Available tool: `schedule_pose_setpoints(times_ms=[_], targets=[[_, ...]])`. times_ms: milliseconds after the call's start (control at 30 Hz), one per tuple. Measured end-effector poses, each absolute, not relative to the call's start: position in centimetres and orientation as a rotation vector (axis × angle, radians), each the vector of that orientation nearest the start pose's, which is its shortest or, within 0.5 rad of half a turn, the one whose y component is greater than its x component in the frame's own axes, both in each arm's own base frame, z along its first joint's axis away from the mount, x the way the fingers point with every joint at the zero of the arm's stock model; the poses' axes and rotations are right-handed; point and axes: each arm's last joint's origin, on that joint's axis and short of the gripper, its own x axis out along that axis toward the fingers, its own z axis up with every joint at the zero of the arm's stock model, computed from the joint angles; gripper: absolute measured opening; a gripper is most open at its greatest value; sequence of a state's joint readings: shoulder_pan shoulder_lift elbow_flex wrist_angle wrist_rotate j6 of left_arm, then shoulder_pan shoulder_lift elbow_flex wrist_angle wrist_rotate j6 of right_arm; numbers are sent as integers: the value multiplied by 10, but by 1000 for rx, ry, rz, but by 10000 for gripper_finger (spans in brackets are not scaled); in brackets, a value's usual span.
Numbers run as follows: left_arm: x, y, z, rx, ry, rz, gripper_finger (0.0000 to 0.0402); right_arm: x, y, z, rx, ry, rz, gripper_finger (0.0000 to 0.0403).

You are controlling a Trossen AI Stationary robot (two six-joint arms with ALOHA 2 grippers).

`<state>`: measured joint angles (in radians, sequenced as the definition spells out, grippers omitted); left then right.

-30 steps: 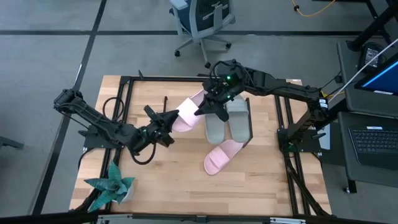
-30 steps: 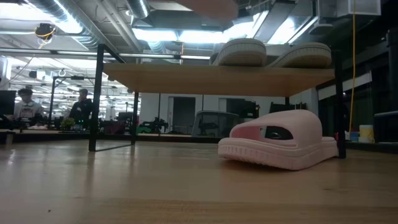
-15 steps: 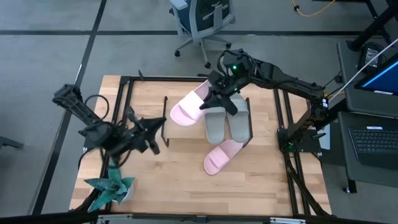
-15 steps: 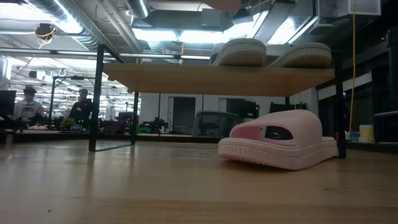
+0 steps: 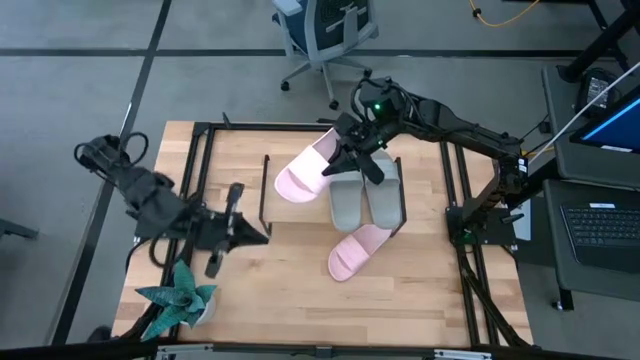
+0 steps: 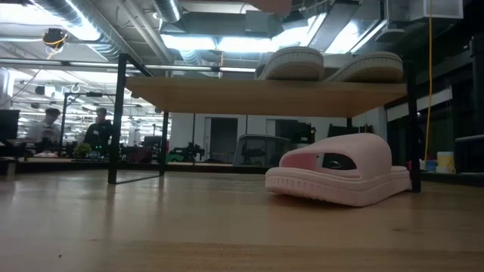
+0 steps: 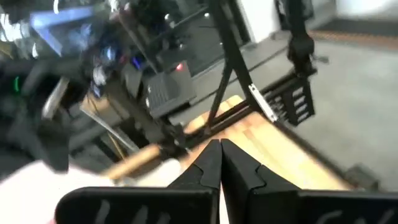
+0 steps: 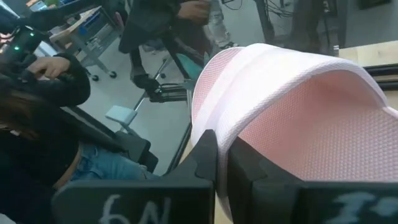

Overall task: Pick and place slides into the shelf
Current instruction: Put the left pink slide on the shelf

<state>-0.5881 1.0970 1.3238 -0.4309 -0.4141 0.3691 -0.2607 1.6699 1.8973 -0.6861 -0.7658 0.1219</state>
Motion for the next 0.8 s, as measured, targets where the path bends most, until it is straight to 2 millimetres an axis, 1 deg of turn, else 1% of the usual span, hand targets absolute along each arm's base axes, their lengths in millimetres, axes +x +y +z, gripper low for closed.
schedule_pose_setpoints(times_ms=[100, 167, 233, 300, 433, 533, 667, 800], targets=[[187, -95, 434, 308, 167, -149, 0, 344, -70, 441, 336, 427, 515, 15], [188, -86, 430, 258, 170, -172, 0, 343, -70, 442, 306, 414, 556, 15], [191, -80, 419, 209, 192, -196, 0, 343, -69, 442, 273, 399, 601, 15], [193, -72, 407, 164, 207, -165, 0, 342, -68, 442, 255, 386, 644, 15], [185, -57, 394, 113, 110, -93, 0, 339, -69, 442, 238, 369, 722, 15], [177, -51, 384, 92, 39, -78, 0, 337, -69, 440, 227, 387, 732, 15], [164, -43, 372, 56, 3, -56, 0, 333, -67, 433, 215, 434, 745, 15], [162, -39, 362, 34, 23, -35, 0, 337, -61, 429, 197, 449, 763, 15]])
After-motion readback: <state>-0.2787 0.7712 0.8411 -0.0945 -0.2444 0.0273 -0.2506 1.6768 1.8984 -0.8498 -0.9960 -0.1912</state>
